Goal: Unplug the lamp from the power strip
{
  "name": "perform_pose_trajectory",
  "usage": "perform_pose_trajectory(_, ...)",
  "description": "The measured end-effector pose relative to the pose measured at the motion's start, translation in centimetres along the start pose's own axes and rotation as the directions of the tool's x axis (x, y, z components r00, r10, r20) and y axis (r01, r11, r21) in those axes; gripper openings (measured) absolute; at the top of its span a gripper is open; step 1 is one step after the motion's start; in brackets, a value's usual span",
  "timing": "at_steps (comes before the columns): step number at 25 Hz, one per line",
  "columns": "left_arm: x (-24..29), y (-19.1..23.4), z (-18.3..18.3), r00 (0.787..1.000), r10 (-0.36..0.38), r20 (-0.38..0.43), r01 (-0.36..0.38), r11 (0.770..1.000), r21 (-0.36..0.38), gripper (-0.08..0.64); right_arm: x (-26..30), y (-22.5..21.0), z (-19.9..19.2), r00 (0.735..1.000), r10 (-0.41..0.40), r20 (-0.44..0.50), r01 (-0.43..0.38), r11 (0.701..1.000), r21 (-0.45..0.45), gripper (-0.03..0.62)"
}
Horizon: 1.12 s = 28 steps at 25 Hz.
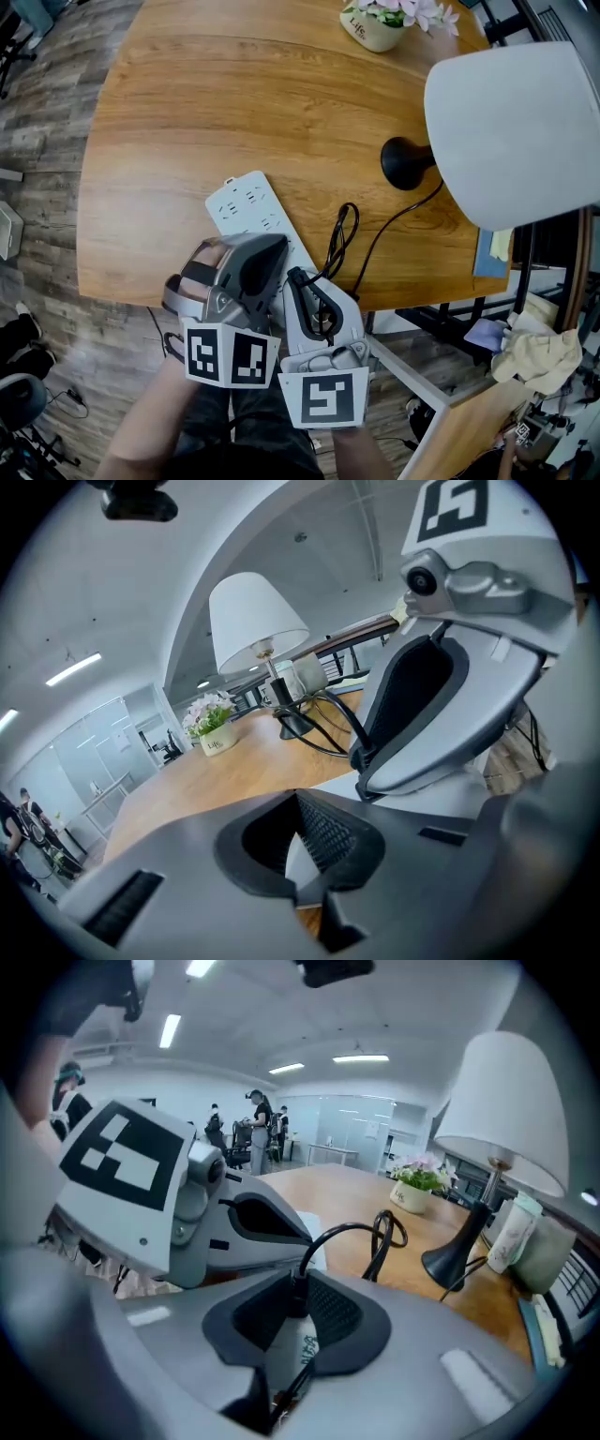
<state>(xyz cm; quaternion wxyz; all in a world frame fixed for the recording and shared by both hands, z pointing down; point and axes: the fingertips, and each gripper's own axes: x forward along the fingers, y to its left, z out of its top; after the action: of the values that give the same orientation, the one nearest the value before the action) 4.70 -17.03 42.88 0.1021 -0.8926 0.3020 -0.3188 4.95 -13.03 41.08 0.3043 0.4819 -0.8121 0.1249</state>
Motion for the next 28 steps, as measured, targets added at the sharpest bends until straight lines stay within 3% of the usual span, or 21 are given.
perform_pose_trajectory(3,0.0,0.0,0.0,1.0,0.002,-0.001,-0.002,1.0,0.0,-0.006,0.1,-0.7,0.0,0.998,0.023,0.051,-0.031,0.989,0.142,0.066)
perform_pose_trajectory(6,0.0,-0.1,0.0,1.0,-0.004,0.001,0.004,1.0,-0.007,-0.006,0.0,-0.3,0.1,1.0,-0.001,0.007,0.0,0.999,0.039,0.066)
perform_pose_trajectory(10,0.0,0.0,0.0,1.0,-0.002,0.001,0.002,1.0,-0.004,-0.006,0.0,-0.8,0.0,0.999,0.035,0.038,-0.042,0.982,0.184,0.066)
perform_pose_trajectory(14,0.0,0.0,0.0,1.0,-0.002,0.001,0.002,1.0,-0.004,-0.006,-0.1,-0.2,-0.1,1.0,0.003,-0.029,-0.001,0.999,0.047,0.066)
perform_pose_trajectory(16,0.0,0.0,0.0,1.0,-0.004,0.001,0.004,1.0,-0.006,-0.006,-0.3,-0.1,0.6,1.0,-0.007,-0.001,0.007,1.0,0.02,0.065)
perform_pose_trajectory(20,0.1,0.1,0.0,1.0,-0.004,0.002,0.004,1.0,-0.01,-0.006,-1.5,-0.6,4.5,0.993,-0.013,0.113,0.011,1.0,0.017,0.064)
perform_pose_trajectory(28,0.1,0.0,0.0,1.0,-0.016,0.002,0.016,0.999,-0.028,-0.006,-1.6,-1.5,3.9,0.997,0.006,0.079,-0.009,0.999,0.036,0.066)
